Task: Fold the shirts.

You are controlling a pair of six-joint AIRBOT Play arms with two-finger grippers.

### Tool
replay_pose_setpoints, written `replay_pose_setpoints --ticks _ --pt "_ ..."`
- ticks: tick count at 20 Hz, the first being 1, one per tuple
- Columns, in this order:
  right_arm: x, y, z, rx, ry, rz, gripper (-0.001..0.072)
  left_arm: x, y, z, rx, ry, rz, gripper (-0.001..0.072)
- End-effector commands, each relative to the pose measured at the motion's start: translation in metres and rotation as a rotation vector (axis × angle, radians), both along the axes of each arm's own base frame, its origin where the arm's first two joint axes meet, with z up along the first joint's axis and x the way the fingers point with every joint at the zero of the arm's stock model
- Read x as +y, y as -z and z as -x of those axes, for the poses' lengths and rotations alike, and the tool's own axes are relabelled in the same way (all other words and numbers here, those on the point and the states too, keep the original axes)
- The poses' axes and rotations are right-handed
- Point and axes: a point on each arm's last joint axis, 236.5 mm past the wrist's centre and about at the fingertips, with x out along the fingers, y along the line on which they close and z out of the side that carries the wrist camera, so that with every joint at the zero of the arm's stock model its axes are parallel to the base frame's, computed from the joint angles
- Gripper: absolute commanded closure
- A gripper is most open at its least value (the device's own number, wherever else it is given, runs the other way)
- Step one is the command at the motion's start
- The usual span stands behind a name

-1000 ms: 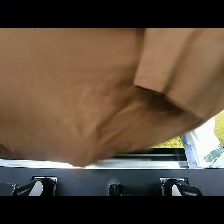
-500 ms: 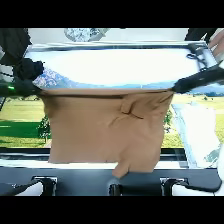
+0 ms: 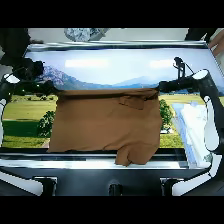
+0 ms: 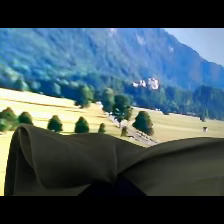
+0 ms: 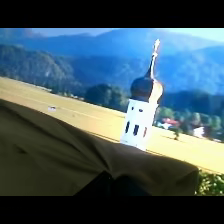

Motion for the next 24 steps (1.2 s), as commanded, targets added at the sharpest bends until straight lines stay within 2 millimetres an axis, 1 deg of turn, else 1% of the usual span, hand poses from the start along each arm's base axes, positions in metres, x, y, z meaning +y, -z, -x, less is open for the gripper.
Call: replay_pose_setpoints --ticks 1,2,3,4,5,6,8,10,11,13,15,16,17,18,20,22,23,24 --pt "0.005 -0.006 0.062 0.145 -0.198 0.033 0.067 -0.002 0.004 0.039 0.143 0.149 0.014 0.0683" --pt "0.002 -0.004 0.088 0.227 -0.257 0.084 0.067 0.005 0.017 0.067 0.254 0.206 -0.03 0.0683" --pt "-0.007 0.002 0.112 0.332 -0.283 0.157 0.067 0.015 0.03 0.091 0.358 0.23 -0.085 0.0683" --pt "-0.015 0.008 0.13 0.413 -0.298 0.224 0.067 0.023 0.043 0.111 0.45 0.233 -0.123 0.0683" --pt "-0.018 0.016 0.144 0.469 -0.317 0.277 0.067 0.021 0.053 0.125 0.501 0.246 -0.12 0.0683" --pt "-0.015 0.026 0.151 0.497 -0.319 0.289 0.0671 0.017 0.062 0.135 0.536 0.253 -0.103 0.0683" --pt "-0.003 0.055 0.153 0.504 -0.306 0.288 0.0671 0.007 0.08 0.155 0.603 0.273 -0.082 0.0683" --pt "-0.002 0.072 0.158 0.546 -0.27 0.278 0.0671 0.003 0.086 0.165 0.641 0.272 -0.065 0.0683" --pt "-0.004 0.074 0.158 0.551 -0.262 0.28 0.0671 0.001 0.085 0.168 0.649 0.279 -0.057 0.0684" --pt "-0.003 0.073 0.154 0.541 -0.238 0.273 0.067 -0.001 0.083 0.168 0.648 0.285 -0.058 0.0683" --pt "0.003 0.071 0.153 0.544 -0.221 0.244 0.0669 -0.001 0.082 0.169 0.652 0.287 -0.056 0.0677" --pt "0.004 0.07 0.153 0.542 -0.221 0.242 0.0607 -0.001 0.08 0.17 0.653 0.285 -0.051 0.0481" --pt "0.003 0.066 0.153 0.537 -0.224 0.245 0.0433 0.0 0.077 0.172 0.662 0.278 -0.049 0.03" --pt "0.001 0.058 0.157 0.527 -0.252 0.259 0.0289 0.002 0.07 0.173 0.657 0.27 -0.049 0.0294" --pt "-0.01 0.037 0.173 0.531 -0.295 0.272 0.0279 0.012 0.052 0.173 0.624 0.236 -0.054 0.0294" --pt "-0.025 0.02 0.188 0.555 -0.275 0.263 0.0279 0.02 0.035 0.183 0.595 0.201 -0.058 0.0294" --pt "-0.031 0.015 0.194 0.561 -0.259 0.256 0.0279 0.023 0.032 0.196 0.601 0.181 -0.064 0.0294" --pt "-0.035 0.015 0.202 0.565 -0.248 0.253 0.0279 0.029 0.037 0.215 0.623 0.162 -0.086 0.0295"
